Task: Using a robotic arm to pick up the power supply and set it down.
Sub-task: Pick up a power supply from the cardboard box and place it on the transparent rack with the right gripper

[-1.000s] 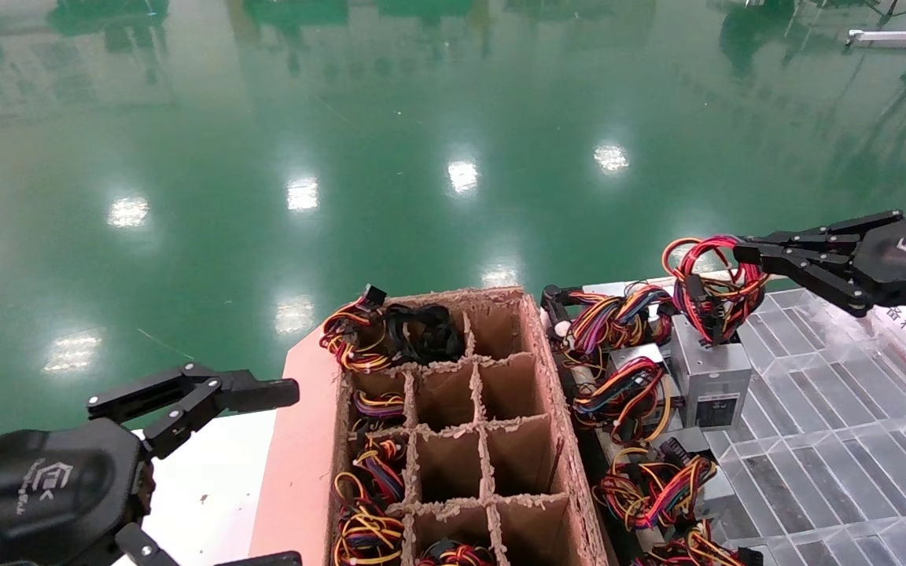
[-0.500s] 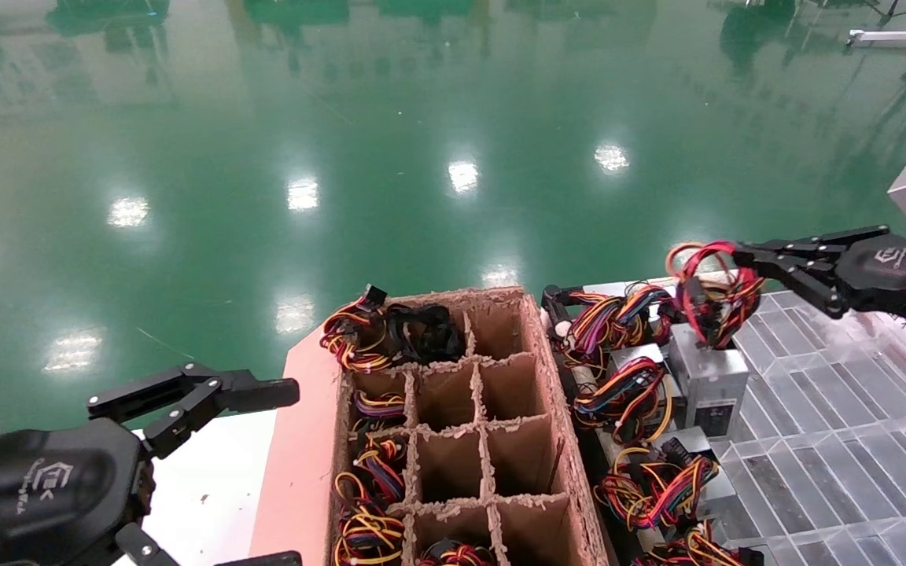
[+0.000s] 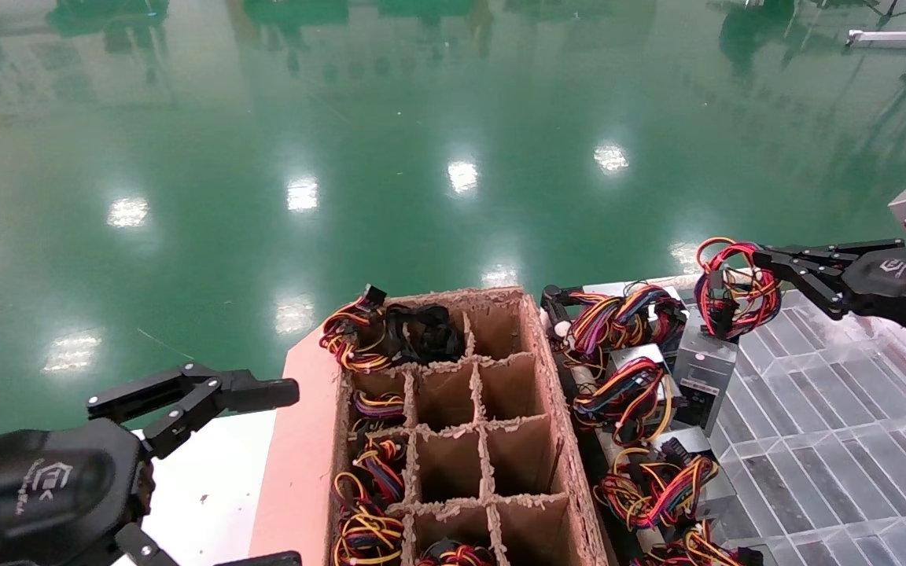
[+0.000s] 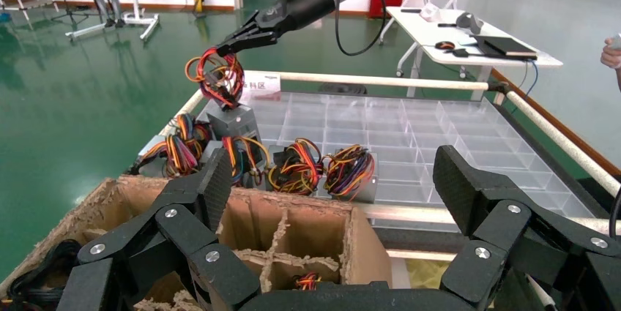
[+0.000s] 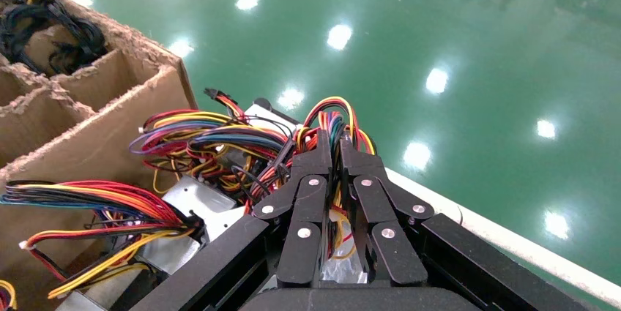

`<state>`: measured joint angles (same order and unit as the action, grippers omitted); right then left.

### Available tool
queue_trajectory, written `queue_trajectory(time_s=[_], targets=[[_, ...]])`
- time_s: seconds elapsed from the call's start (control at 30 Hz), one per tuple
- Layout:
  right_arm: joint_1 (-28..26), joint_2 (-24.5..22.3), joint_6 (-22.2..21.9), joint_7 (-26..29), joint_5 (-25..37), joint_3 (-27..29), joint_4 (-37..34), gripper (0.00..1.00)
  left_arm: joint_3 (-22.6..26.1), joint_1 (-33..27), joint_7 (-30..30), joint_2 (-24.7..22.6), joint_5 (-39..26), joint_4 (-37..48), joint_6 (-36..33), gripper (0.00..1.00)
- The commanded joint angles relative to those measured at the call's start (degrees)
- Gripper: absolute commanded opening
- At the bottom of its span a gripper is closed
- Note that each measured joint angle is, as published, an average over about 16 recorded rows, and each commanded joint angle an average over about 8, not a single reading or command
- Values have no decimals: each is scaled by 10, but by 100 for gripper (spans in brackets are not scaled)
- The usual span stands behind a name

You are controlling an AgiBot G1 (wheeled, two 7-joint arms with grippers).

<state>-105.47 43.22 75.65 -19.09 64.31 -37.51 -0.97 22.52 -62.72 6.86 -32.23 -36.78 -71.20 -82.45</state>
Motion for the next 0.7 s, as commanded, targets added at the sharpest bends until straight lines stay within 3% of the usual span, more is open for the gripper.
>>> queue_trajectory(time_s=[0.03,0.37,0.7], targets=[[4,-2,1,-3,-5,3,1,0,0,0,0,0,0,0,0,100],[21,-12,59,-31,-12,8,17,0,0,0,0,0,0,0,0,100],[28,-12,70,-87,0,1,32,0,0,0,0,0,0,0,0,100]])
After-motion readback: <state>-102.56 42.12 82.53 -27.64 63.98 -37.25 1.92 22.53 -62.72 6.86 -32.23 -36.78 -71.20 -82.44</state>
